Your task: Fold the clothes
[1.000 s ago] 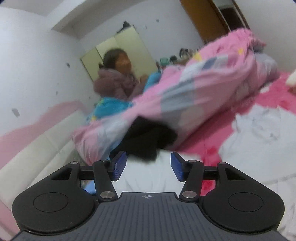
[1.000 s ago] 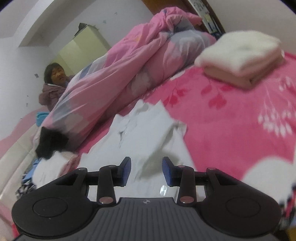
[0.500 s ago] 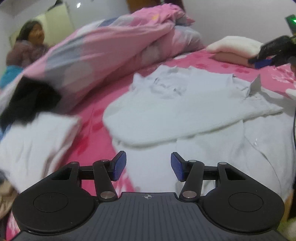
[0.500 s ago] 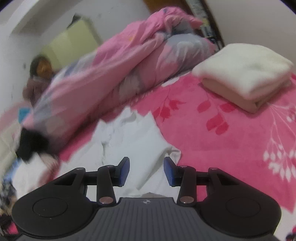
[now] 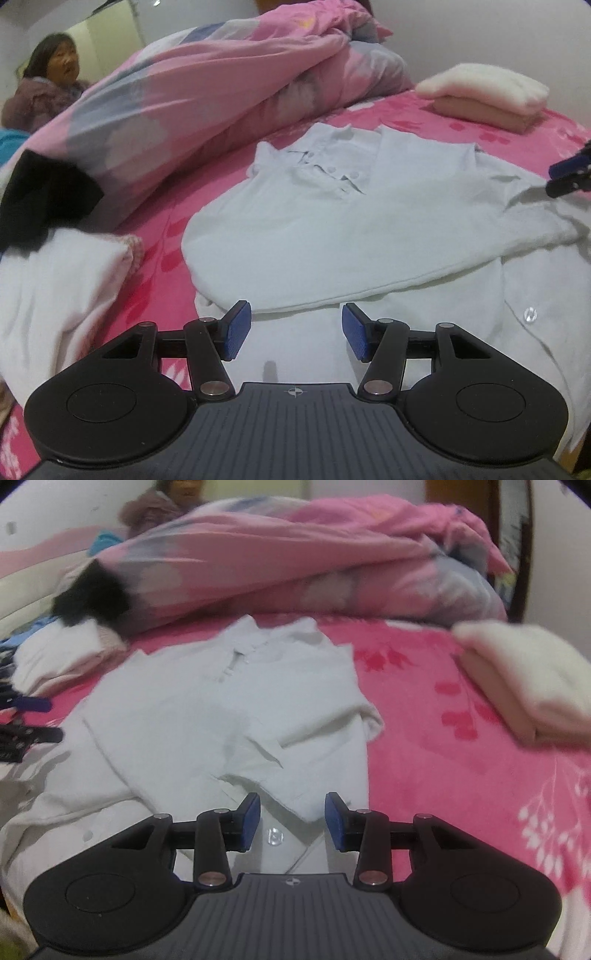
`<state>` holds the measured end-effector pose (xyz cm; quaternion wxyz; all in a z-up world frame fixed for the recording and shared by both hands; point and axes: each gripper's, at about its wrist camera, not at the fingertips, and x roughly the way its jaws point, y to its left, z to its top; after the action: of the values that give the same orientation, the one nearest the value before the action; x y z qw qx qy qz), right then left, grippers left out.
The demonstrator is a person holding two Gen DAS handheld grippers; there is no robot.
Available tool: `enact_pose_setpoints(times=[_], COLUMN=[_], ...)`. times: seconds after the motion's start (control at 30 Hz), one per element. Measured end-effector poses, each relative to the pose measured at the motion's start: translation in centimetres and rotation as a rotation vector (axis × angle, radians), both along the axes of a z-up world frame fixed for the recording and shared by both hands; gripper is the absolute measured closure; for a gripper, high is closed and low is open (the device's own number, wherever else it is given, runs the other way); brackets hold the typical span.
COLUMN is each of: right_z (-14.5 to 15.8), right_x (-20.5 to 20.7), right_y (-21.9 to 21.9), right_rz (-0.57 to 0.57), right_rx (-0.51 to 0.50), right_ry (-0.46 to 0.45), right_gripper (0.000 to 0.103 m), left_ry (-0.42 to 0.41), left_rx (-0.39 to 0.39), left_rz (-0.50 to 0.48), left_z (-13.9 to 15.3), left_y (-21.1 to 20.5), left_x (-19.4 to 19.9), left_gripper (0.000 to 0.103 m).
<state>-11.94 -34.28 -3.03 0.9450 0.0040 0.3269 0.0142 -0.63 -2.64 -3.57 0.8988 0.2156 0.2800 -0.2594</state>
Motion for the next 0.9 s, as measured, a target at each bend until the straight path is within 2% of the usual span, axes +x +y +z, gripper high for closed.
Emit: enact_pose_setpoints(times=[0.1,0.17,0.2,0.23,0.27,0.33,0.4,0.47,0.57,0.6,0.63,0.67,0.7,0.8,0.9], right_z=[1.0,1.3,1.3,1.2,0.9,0.3,-0.6,-1.2,-1.6,-1.5,-1.5,-1.3,-1.1,-0.2,0.6], right_x=[-0.4,-0.6,-0.6,-0.6,-0.6,-0.6,0.0,1.0,2.2,2.6,2.9,3.1,2.8,2.1,1.4], right_y=[0.8,1.9,2.5,3.2,3.9,5.3,6.2,6.1,5.3,4.9,4.5,4.3,4.3,4.3,4.3], right_rz=[0.101,0.184,0.222,0.259,0.297,0.362,0.377,0.377,0.348,0.331,0.314,0.299,0.288,0.256,0.223], right_rx=[-0.046,-0.111,-0.156,-0.204,-0.259,-0.367,-0.461,-0.480,-0.440,-0.413,-0.386,-0.371,-0.374,-0.384,-0.393], right_ry=[-0.028,-0.030,-0.027,-0.024,-0.024,-0.023,-0.013,0.018,0.071,0.086,0.101,0.108,0.103,0.086,0.069], right_gripper=[0.060,0.060,0.052,0.033,0.027,0.025,0.025,0.026,0.038,0.053,0.072,0.081,0.097,0.103,0.103], left_ry=[0.014,0.018,0.019,0.021,0.023,0.025,0.032,0.039,0.041,0.040,0.038,0.040,0.045,0.072,0.099], left_rx=[-0.007,-0.001,0.001,0.003,0.005,0.003,-0.005,-0.015,-0.024,-0.025,-0.025,-0.026,-0.027,-0.032,-0.048], left_rz=[0.021,0.026,0.028,0.028,0.028,0.031,0.029,0.025,0.012,0.008,0.005,0.003,0.003,0.016,0.029], left_z=[0.1,0.1,0.1,0.0,0.0,-0.1,-0.2,-0.3,-0.4,-0.5,-0.6,-0.7,-0.8,-1.3,-1.7], left_y=[0.4,0.7,0.8,0.9,1.0,1.1,1.2,1.2,1.3,1.4,1.4,1.5,1.6,1.8,2.1], left_x=[0.1,0.0,-0.1,-0.2,-0.4,-0.6,-0.9,-1.2,-1.5,-1.6,-1.7,-1.8,-1.8,-1.6,-1.4], left_gripper=[0.047,0.047,0.047,0.047,0.047,0.046,0.046,0.046,0.046,0.046,0.046,0.046,0.046,0.046,0.046])
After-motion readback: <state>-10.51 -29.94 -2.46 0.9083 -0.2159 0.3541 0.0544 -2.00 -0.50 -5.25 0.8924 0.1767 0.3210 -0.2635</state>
